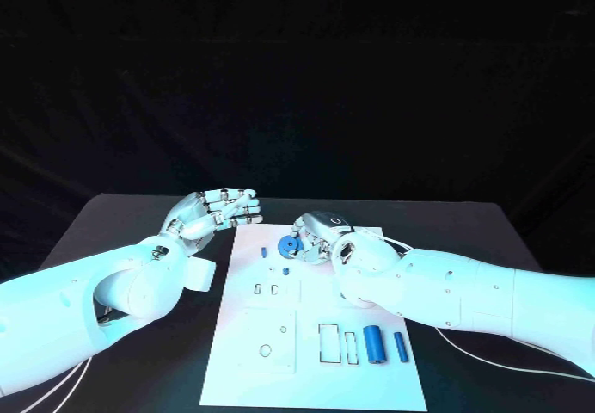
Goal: Assemble the parts on the task board
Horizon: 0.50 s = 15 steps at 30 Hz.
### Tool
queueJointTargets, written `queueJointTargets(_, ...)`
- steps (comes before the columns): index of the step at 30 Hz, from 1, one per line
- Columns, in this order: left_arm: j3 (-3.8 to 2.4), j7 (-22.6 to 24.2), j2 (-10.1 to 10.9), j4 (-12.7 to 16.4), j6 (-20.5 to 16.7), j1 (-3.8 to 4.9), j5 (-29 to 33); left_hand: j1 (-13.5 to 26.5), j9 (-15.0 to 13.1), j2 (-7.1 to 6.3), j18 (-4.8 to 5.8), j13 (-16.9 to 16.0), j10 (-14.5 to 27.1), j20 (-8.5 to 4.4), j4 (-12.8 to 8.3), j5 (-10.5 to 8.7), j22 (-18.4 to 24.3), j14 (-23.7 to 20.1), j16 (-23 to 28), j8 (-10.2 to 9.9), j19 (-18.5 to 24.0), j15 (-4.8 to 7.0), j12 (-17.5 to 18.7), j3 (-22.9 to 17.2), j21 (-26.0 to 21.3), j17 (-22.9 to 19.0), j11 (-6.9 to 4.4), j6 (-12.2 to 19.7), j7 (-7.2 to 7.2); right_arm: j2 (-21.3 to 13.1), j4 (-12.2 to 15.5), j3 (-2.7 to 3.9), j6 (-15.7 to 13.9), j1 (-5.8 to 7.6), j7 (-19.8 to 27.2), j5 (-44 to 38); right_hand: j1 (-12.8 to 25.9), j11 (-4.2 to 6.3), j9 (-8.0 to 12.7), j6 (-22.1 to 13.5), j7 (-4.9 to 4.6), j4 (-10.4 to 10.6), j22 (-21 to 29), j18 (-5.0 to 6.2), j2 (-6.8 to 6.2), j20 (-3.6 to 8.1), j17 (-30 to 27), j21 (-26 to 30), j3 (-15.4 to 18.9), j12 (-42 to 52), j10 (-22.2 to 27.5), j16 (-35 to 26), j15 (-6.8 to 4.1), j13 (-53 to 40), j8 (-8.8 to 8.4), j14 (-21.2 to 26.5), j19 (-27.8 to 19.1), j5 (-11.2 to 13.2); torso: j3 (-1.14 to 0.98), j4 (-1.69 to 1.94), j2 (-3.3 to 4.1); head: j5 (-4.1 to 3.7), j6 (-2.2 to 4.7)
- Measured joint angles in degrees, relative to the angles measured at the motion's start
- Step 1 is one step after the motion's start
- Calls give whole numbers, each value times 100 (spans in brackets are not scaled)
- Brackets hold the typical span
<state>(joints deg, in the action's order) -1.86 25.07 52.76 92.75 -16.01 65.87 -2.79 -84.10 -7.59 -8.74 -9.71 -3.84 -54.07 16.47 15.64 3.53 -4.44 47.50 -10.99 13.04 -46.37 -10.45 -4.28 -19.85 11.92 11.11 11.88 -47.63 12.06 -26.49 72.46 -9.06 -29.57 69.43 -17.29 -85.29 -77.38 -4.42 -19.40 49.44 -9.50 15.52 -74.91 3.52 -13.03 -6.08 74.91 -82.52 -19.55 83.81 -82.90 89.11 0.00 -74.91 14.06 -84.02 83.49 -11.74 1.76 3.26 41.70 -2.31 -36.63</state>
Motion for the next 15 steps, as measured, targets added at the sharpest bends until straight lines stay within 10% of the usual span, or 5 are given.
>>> queueJointTargets(15,0,-13,1,-6,6,0,0,0,3,0,0,0,0,0,0,0,-1,0,0,0,0,0,0,0,0,3,0,0,0,-19,17,7,150,13,38,124,663,-20,-33,9,15,108,-4,-1,274,-40,-1,0,223,0,-20,0,42,0,-102,-1,0,-382,0,-2,1,1,-8)
